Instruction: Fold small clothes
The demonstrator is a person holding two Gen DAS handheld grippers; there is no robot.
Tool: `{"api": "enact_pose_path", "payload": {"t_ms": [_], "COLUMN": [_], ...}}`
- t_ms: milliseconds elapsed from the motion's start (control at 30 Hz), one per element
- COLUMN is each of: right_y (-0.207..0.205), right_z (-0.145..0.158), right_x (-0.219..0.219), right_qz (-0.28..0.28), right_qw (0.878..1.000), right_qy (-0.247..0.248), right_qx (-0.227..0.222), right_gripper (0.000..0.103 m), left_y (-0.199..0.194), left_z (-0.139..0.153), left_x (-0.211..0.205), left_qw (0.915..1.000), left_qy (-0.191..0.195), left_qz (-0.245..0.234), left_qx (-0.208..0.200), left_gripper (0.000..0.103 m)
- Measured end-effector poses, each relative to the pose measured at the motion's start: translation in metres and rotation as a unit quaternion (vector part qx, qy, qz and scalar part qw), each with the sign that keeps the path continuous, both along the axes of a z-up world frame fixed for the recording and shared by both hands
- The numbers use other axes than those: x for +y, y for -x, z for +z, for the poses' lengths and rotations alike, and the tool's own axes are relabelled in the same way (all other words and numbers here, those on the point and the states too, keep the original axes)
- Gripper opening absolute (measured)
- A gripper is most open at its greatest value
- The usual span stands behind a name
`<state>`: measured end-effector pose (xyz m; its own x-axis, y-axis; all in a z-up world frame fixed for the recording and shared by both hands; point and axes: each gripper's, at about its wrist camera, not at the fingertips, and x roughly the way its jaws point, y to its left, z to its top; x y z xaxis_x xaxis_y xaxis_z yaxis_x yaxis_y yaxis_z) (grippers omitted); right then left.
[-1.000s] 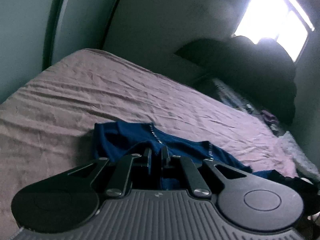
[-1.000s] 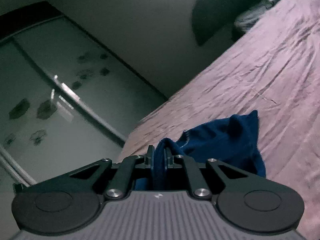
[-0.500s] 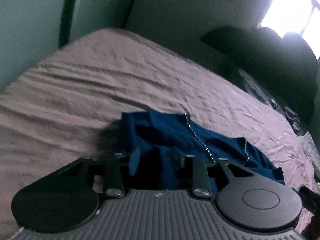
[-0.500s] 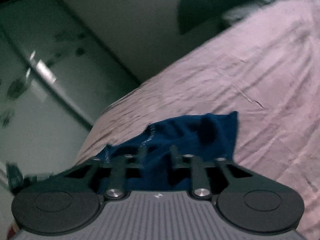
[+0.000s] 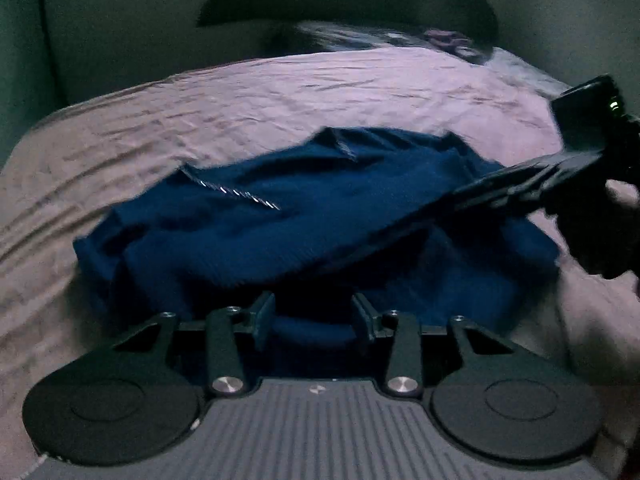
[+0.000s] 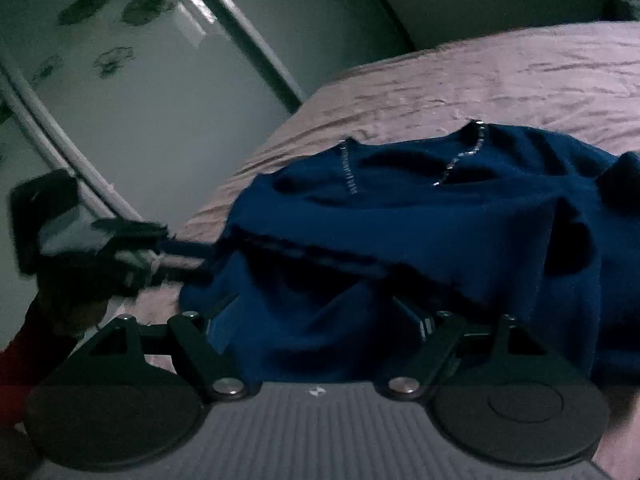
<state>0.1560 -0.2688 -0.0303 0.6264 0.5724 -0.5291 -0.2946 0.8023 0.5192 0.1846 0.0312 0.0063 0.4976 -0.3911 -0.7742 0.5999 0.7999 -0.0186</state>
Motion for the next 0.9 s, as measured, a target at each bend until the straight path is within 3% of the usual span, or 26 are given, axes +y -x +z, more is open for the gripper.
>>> {"api": "enact_pose_path", "payload": {"t_ms": [100,167,233,267,300,367,500,600,733,833,867,900], "right_y": [-0.030,-0.052,-0.062,-0.063,-0.060,-0.044,-0.017,0.000,0.011,0.003,-0.001,-0.006], "right_z": [0.007,0.016,0.023,0.028,0.032,0.036,0.037,0.037,0.035,0.028,0.027,0.026], "right_x": [-0.023,-0.041,-0.051,-0.053,-0.053,-0.051,-0.036,-0.023,0.013,0.033,0.038,0.042], "right_qz": [-0.058,-0.121,-0.197,-0.236,-0.253,-0.227,-0.182,-0.144,-0.105,-0.093,-0.087,-0.082], "right_qw": [0.998,0.992,0.977,0.966,0.961,0.966,0.972,0.974,0.952,0.942,0.943,0.944], "right_qy": [-0.001,0.009,0.049,0.077,0.088,0.066,0.092,0.135,0.263,0.298,0.297,0.296], "right_qx": [-0.021,-0.046,-0.069,-0.069,-0.071,-0.101,-0.113,-0.113,-0.120,-0.122,-0.123,-0.118], "right_gripper": [0.079,0.079,0.080,0.081,0.081,0.082,0.086,0.086,0.090,0.090,0.090,0.090], "left_y": [-0.044,-0.071,-0.083,-0.084,-0.082,-0.074,-0.058,-0.055,-0.058,-0.062,-0.066,-0.069], "left_z": [-0.010,-0.008,0.002,0.009,0.014,0.019,0.016,0.011,0.010,0.008,0.003,-0.001], "left_x": [-0.003,0.002,0.012,0.020,0.028,0.042,0.055,0.061,0.057,0.040,0.033,0.025], "left_qw": [0.9962,0.9854,0.9730,0.9665,0.9622,0.9624,0.9655,0.9726,0.9769,0.9780,0.9772,0.9766], "left_qy": [-0.021,-0.035,-0.024,-0.013,-0.001,0.016,-0.012,-0.004,0.014,-0.002,-0.018,-0.042], "left_qz": [0.072,0.138,0.194,0.220,0.237,0.237,0.228,0.209,0.200,0.192,0.193,0.191], "left_qx": [-0.045,-0.094,-0.122,-0.131,-0.135,-0.131,-0.125,-0.102,-0.075,-0.082,-0.087,-0.089], "left_gripper": [0.048,0.046,0.046,0.052,0.065,0.077,0.077,0.077,0.080,0.085,0.082,0.071]}}
